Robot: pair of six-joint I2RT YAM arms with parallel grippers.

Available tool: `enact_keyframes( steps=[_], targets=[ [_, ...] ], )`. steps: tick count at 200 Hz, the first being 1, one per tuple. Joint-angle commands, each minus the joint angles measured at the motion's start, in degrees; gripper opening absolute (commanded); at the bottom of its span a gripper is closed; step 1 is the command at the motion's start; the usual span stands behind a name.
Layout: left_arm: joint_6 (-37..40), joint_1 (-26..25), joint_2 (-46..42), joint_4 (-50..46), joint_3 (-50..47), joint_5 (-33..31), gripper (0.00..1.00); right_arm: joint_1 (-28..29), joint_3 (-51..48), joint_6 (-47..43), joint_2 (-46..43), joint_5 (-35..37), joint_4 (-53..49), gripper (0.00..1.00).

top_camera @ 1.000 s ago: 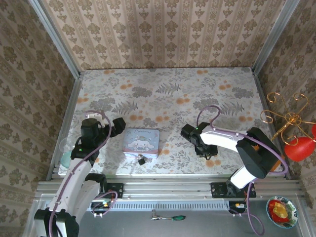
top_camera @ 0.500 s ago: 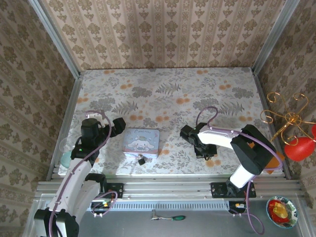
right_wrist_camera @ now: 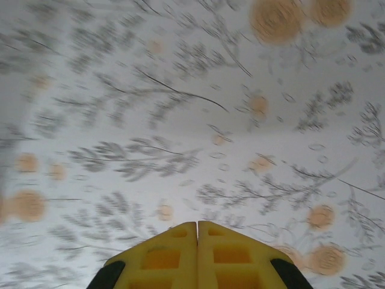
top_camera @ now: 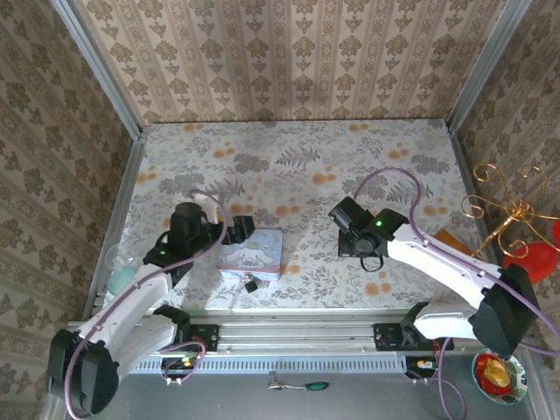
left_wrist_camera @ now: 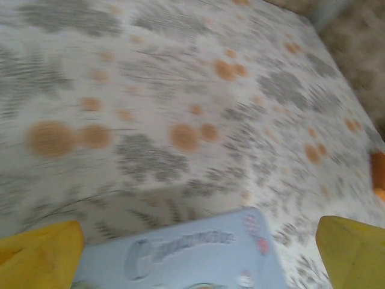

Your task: Unlock a padlock with a key

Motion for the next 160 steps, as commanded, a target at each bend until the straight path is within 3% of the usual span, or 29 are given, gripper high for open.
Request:
enact_keyframes(
  steps=[1,44,77,122,160],
  targets=[
    [7.43,-6.26,2.97,8.12,2.91,3.41,1.0,-0.1,3.65,1.16,-2.11,-3.67,0.71,0.02],
    [13.77,-16.51,11.75,21.37,2.44,7.25,1.0,-0.11,8.83,0.47,-3.66,-8.29,3.12,0.02],
    [22.55,-23.81,15.95,26.71,3.08,5.36,1.0,0.0,10.91,0.7,-4.48,-10.97,5.35,0.01],
    [26.34,-24.43,20.47,32.21,4.21,10.41,0.93,1.05,7.77,4.31,-8.32,-13.69,11.55,0.0],
    [27.61,-23.92,24.44,34.98,5.97,15.0,0.7,1.92,6.1,5.45,-9.46,-15.44,15.23,0.0]
  ],
)
